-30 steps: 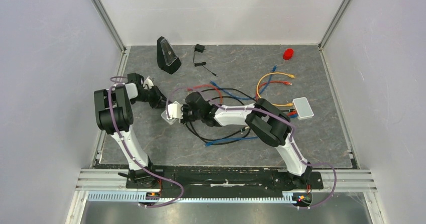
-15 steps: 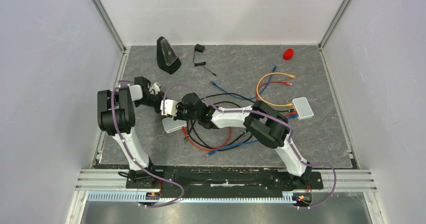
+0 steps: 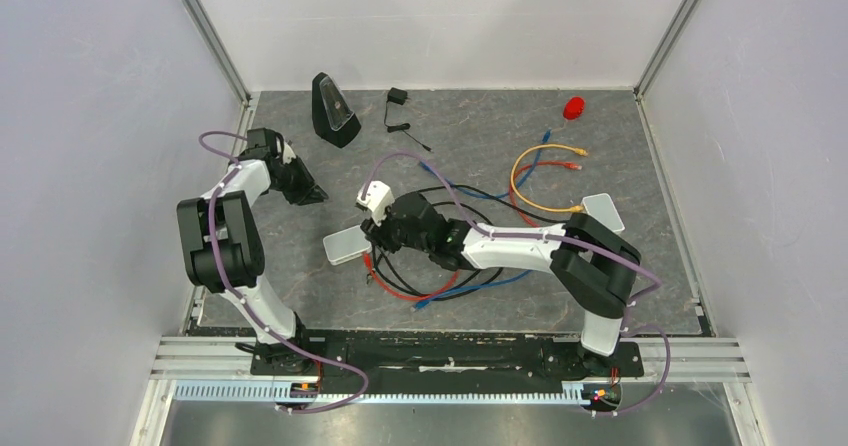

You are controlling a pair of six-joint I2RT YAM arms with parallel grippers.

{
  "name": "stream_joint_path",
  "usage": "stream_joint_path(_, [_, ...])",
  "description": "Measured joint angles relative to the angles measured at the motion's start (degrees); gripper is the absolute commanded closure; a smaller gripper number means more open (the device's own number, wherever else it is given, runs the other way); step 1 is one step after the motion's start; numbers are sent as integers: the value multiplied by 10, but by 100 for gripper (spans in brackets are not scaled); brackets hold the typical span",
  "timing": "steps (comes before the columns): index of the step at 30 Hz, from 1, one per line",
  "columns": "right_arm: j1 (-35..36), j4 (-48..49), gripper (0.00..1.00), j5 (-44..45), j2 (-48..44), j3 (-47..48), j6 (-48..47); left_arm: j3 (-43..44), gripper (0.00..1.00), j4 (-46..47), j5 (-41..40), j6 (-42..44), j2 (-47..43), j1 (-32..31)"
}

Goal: Insert the plug into the switch port
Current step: Insert the connector into the switch port.

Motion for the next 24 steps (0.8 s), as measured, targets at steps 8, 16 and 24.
stream_joint_path(8, [39, -58, 53, 18, 14, -15, 91, -6, 77, -3, 0, 1, 14, 6])
stream_joint_path(16, [56, -101, 54, 32, 82, 26, 112, -6, 78, -3, 8, 1, 26, 7])
stream_joint_path(24, [56, -111, 94, 45, 127, 77, 110, -6, 78, -5, 14, 1, 30, 15])
